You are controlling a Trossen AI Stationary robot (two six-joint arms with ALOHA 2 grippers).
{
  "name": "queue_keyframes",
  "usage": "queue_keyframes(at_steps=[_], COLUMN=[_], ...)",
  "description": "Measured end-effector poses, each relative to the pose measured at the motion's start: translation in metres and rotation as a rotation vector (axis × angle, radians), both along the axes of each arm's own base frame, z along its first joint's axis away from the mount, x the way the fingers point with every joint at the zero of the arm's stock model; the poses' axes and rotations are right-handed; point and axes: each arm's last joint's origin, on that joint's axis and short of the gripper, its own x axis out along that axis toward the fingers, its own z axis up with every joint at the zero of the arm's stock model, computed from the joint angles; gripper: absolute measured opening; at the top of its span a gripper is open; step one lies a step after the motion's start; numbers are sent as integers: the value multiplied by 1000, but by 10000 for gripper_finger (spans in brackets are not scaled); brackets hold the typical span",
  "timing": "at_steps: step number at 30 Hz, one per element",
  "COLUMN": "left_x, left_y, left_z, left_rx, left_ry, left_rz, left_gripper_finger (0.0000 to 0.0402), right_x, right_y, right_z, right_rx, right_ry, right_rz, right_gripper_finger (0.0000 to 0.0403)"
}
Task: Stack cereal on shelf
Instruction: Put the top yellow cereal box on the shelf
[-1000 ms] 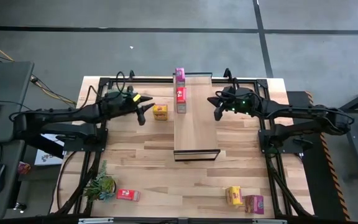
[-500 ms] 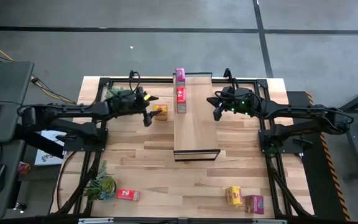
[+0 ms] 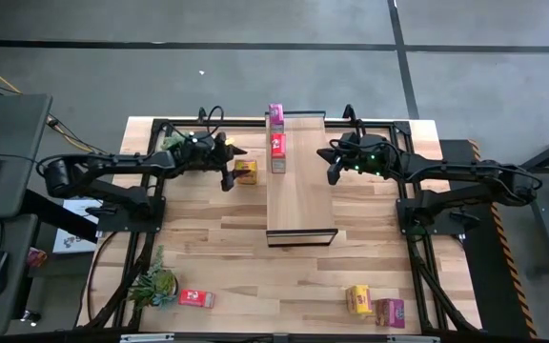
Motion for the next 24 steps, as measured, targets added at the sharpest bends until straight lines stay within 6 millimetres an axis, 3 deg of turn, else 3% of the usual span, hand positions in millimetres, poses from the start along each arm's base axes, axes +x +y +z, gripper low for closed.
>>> queue_keyframes(at_steps=[24], left_x=[-7], left_y=[3], left_z=[-14], left_rx=[-103], left_ry=[106], left_rz=[-20], left_gripper_finger=[298], right_x=[5], right_y=[-2], right_z=[-7], right_rx=[13], right_ry=[31], right_rz=[-2], right_gripper_finger=[0])
